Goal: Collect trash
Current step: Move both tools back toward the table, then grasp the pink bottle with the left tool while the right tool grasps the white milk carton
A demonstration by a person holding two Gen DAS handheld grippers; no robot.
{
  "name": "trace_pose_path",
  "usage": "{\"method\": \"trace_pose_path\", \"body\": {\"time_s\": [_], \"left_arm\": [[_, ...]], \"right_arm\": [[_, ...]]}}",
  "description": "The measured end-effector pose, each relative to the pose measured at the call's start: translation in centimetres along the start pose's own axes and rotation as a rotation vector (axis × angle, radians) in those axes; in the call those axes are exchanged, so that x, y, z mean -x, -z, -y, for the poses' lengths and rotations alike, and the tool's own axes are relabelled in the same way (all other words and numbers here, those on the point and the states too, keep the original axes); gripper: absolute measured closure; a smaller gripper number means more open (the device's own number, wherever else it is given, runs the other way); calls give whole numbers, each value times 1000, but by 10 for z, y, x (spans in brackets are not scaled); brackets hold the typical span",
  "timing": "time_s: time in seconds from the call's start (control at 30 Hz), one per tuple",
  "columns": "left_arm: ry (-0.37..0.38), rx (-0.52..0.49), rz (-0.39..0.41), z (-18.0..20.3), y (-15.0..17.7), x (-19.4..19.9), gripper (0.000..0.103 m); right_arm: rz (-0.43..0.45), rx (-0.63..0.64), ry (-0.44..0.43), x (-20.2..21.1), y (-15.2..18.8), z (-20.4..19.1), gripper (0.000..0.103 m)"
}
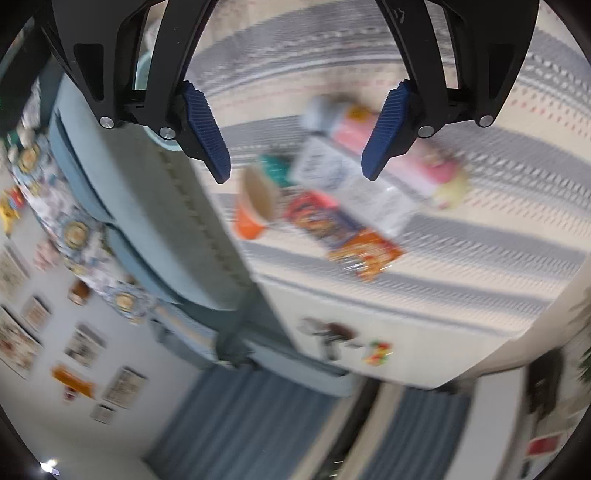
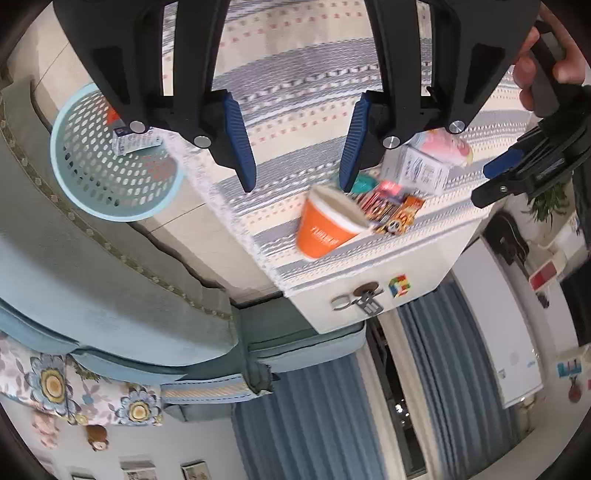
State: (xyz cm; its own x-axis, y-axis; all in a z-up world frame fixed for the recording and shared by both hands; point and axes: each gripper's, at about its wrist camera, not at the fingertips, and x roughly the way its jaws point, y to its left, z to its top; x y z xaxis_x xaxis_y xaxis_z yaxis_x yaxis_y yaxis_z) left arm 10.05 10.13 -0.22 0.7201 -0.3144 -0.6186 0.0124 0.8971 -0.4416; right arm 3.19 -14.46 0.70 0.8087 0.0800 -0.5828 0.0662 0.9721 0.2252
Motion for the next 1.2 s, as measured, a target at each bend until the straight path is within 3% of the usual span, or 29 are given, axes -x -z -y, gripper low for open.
{"method": "trace_pose_path", "body": {"time_s": [0.13,0.27,0.43,0.57,0.83,0.9,1.03,1.2], "left_arm": [[-95,103,-40,-38,4,-15,30],[-137,193,-98,-61,7,-38,30],[-160,226,-147,-69,8,-62,30],[-225,197,-160,-67,4,-77,31],[-255,170,-171,-67,0,-93,25],[-255,149,-178,-67,0,-94,29],[-239,86,-204,-63,-1,-91,47],[-261,-23,-237,-67,2,-76,53]], "right_arm": [[50,84,83,-3,15,-19,60],[13,70,77,-16,19,-18,60],[-18,62,71,-25,22,-15,60],[-22,66,70,-27,23,-16,60],[-41,85,57,-29,27,-20,60],[-46,87,52,-30,28,-21,60],[-58,89,41,-33,28,-21,60],[-50,91,39,-32,28,-22,60]]}}
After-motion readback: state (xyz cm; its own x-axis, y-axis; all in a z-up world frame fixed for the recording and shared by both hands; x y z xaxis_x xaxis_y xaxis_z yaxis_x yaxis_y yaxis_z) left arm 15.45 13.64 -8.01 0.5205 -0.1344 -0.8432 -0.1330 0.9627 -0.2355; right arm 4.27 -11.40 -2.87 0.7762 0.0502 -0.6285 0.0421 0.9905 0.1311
